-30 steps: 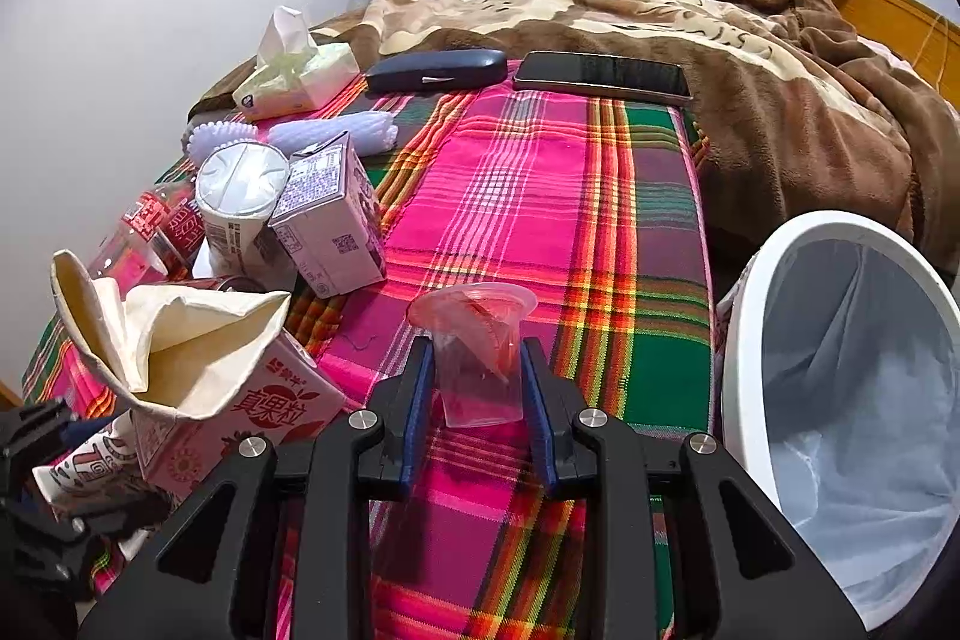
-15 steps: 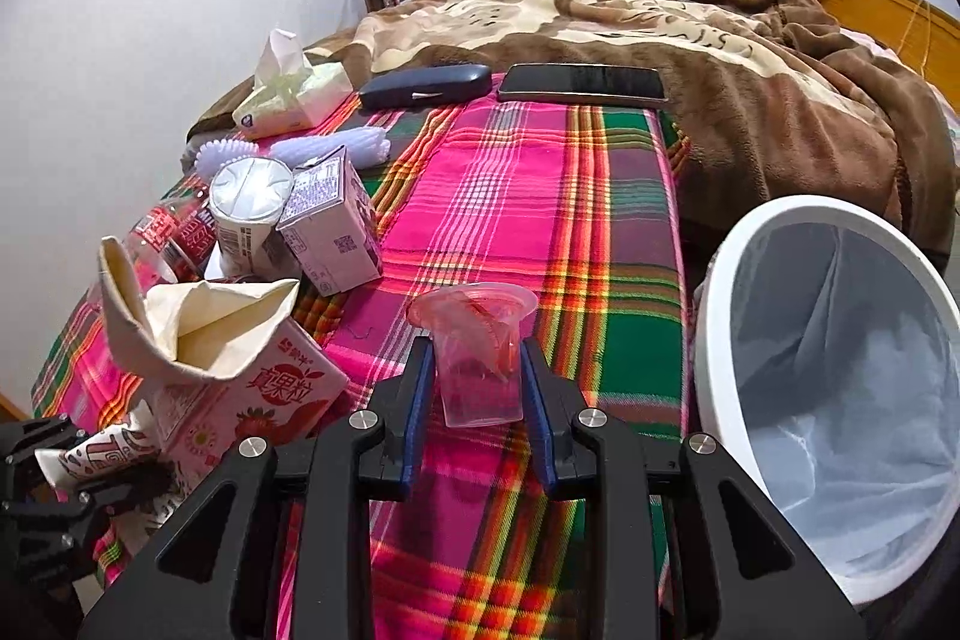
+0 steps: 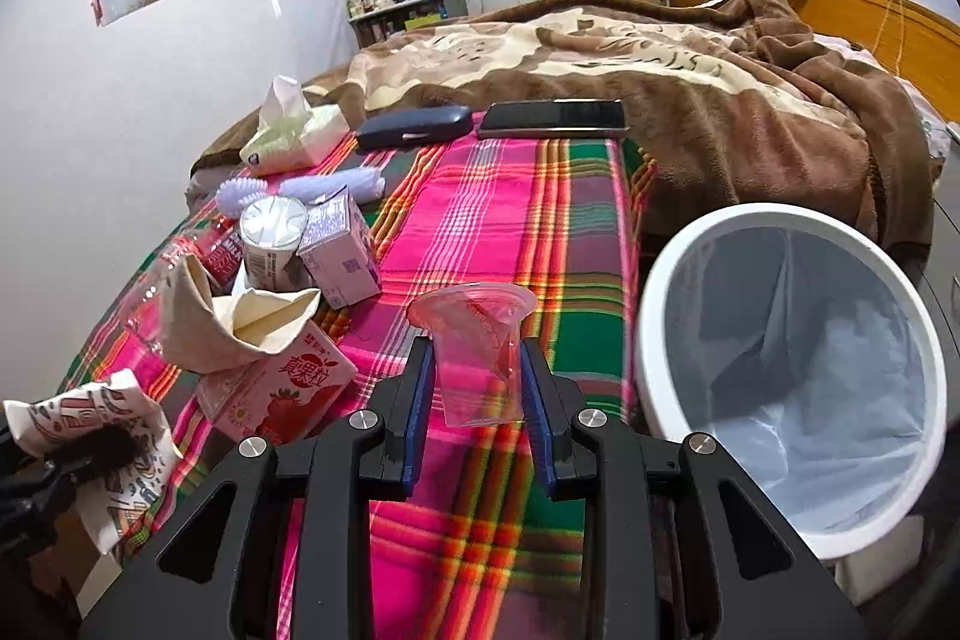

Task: Collect trash
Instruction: 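Carry both cups over the white bin and open both grippers to drop them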

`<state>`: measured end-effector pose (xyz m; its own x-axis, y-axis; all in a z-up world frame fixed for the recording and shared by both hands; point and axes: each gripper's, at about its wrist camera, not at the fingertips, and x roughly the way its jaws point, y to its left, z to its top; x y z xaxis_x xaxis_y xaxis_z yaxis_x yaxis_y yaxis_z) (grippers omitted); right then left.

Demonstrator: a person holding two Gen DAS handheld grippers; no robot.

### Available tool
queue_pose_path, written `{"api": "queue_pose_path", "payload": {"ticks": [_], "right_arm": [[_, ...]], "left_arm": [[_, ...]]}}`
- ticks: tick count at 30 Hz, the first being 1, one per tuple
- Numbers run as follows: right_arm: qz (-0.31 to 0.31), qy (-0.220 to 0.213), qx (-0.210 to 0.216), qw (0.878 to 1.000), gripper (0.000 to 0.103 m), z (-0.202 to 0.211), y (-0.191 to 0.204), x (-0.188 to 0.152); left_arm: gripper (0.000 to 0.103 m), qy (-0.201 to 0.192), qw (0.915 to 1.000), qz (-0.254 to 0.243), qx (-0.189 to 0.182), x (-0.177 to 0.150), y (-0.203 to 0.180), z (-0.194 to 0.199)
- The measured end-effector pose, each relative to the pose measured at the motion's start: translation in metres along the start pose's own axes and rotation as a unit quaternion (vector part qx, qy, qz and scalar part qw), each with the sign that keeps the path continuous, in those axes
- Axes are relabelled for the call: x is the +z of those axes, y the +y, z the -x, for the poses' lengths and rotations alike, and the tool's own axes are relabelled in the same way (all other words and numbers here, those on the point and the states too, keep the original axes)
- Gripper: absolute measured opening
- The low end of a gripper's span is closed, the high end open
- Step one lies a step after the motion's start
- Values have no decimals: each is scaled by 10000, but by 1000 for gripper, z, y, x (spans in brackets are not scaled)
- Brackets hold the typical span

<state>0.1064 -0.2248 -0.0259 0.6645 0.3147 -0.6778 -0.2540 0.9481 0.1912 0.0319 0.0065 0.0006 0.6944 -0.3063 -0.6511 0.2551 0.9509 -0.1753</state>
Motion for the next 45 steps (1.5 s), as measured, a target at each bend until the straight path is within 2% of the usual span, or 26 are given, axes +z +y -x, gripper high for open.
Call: {"api": "queue_pose_path", "payload": {"ticks": [7,15,23,29,33,39,42,45], "right_arm": [[-191,-207,-156,9995,29,25,-20,-1],[-466,-349,-513,9970,29,46,-52,0],[-648,-458,-836,9933,29,62,-80,3],[-808,-467,-1048,9901,29,68,-106,3],[-923,-337,-1206,9878,29,58,-121,-1],[-1045,-142,-1374,9849,30,46,-140,-8],[-1059,-12,-1443,9839,30,40,-151,-10],[-1106,92,-1500,9824,30,37,-158,-12]], "left_arm": [[25,-155,9994,-197,-227,21,-31,2],[25,-304,9969,-539,-482,53,-73,-21],[25,-271,9930,-772,-851,80,-113,-50],[25,-102,9898,-915,-1090,94,-141,-83],[25,68,9883,-940,-1197,98,-157,-111],[25,417,9860,-1051,-1228,97,-174,-152],[25,459,9855,-1138,-1173,95,-180,-166],[25,610,9856,-996,-1221,95,-181,-181]]}}
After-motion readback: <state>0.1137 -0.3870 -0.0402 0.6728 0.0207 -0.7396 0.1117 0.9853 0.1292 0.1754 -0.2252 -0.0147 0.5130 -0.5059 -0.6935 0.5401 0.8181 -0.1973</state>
